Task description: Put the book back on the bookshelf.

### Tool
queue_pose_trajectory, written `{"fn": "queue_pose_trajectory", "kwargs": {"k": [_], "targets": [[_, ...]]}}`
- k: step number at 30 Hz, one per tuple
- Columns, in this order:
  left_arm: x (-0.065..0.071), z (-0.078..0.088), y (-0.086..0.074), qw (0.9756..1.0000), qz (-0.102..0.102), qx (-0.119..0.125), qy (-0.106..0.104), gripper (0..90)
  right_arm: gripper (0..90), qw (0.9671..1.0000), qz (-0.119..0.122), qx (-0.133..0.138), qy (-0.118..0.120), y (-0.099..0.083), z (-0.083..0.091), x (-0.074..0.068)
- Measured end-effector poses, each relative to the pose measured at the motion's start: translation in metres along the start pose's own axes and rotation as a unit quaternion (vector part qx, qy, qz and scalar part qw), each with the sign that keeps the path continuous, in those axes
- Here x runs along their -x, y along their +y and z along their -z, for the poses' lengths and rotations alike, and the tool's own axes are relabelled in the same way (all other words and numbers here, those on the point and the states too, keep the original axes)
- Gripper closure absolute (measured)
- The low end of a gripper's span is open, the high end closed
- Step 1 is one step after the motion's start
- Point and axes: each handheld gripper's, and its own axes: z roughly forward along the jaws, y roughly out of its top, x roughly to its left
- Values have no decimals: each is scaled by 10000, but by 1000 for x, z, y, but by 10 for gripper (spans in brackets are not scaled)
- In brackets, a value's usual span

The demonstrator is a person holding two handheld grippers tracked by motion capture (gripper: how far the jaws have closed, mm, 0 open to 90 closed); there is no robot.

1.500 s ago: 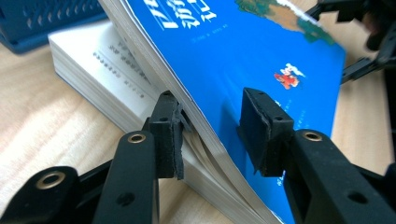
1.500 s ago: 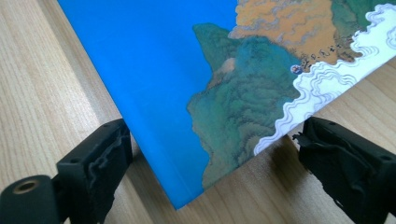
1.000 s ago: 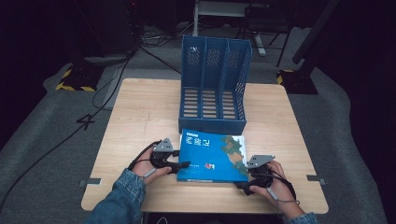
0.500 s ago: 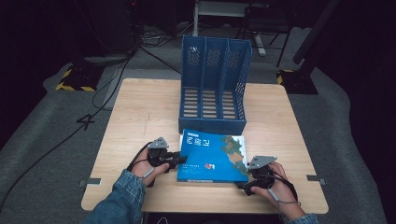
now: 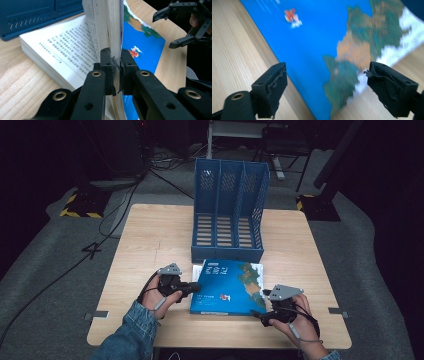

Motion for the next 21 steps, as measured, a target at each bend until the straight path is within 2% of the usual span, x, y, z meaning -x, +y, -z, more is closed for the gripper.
{"fn": "queue_pose_trajectory", "kwargs": {"k": [4, 10, 16, 21], "targets": [[5, 2, 9, 9999, 93, -45, 30, 838, 175, 9996, 107, 238, 43, 12, -1, -10], [19, 5, 26, 9997, 95, -150, 175, 839, 169, 9978, 319, 563, 157, 35, -12, -24], [25, 5, 37, 9990, 126, -308, 298, 838, 163, 9952, 542, 708, 394, 58, -34, -42], [28, 4, 44, 9984, 190, -408, 356, 838, 169, 9938, 723, 759, 373, 65, -45, -51]]}}
